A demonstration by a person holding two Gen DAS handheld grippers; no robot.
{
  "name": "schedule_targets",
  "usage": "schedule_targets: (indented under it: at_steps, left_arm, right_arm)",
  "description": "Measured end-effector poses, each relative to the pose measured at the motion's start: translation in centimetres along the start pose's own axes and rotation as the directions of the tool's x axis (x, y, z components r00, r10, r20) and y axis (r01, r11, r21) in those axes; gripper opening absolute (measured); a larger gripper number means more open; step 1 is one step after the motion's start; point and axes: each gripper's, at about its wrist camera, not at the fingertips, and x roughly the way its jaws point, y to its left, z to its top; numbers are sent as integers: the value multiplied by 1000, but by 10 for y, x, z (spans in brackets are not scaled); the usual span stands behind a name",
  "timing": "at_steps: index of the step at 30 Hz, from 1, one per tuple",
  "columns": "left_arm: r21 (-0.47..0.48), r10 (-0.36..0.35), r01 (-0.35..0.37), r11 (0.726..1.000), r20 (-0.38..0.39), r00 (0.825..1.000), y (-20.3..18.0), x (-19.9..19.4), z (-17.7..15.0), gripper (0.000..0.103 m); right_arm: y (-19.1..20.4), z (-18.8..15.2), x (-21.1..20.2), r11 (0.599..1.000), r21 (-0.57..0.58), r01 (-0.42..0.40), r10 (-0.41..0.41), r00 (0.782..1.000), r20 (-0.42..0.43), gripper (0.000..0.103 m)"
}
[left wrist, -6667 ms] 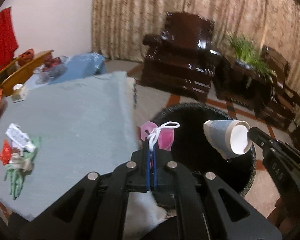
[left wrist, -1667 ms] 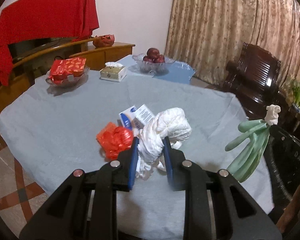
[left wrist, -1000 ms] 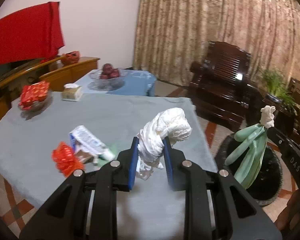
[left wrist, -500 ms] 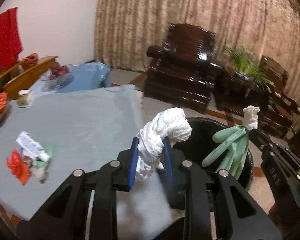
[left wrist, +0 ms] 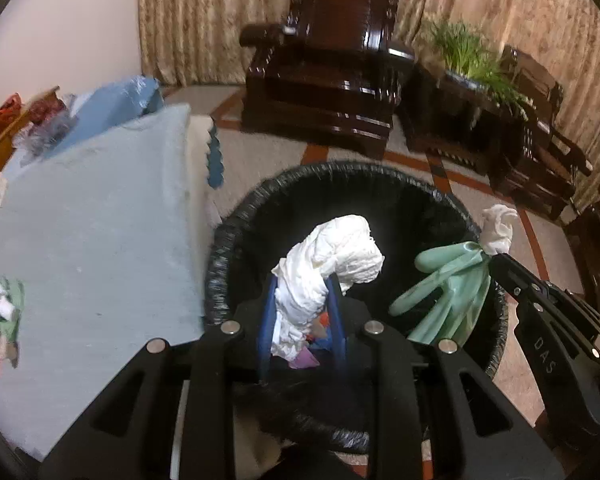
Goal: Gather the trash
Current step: 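Carry the glove and tissue over the black bin, then open both grippers over the bin to drop glove and tissue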
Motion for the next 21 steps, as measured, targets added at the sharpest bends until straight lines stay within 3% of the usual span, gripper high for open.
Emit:
schedule_targets:
  at_steps: [5,7,8,10,11,14,21]
  left_arm:
    - [5,-12,13,1000,-100,995,-9,41,-1,26]
    - [-3,-10,9,1000,-140,990,-12,53,-2,34]
    - [-12,-5,3,1000,-148,989,-10,57,-2,47]
    - [-20,12,-15,1000,-141,990,-6,60,-3,54]
    - [-14,14,-16,1000,-140,990,-5,60,-3,58]
    - [7,18,-17,1000,-138,990,-4,58,-3,59]
    - [5,23,-22,1000,-118,993,4,39,-2,60]
  right_arm:
    - [-5,-6,29,1000,8,-2,3,996,-87,0]
    - [-6,-6,41,1000,23,-4,7,989,-147,1]
    - [-8,-8,47,999,34,-5,11,983,-181,2]
    - [-12,-11,52,998,60,3,9,979,-204,9]
    - [-13,-11,54,998,61,14,-1,978,-209,17]
    - [-16,-12,54,998,54,27,-15,979,-205,29]
    - [-10,-6,37,998,56,18,-7,983,-183,29]
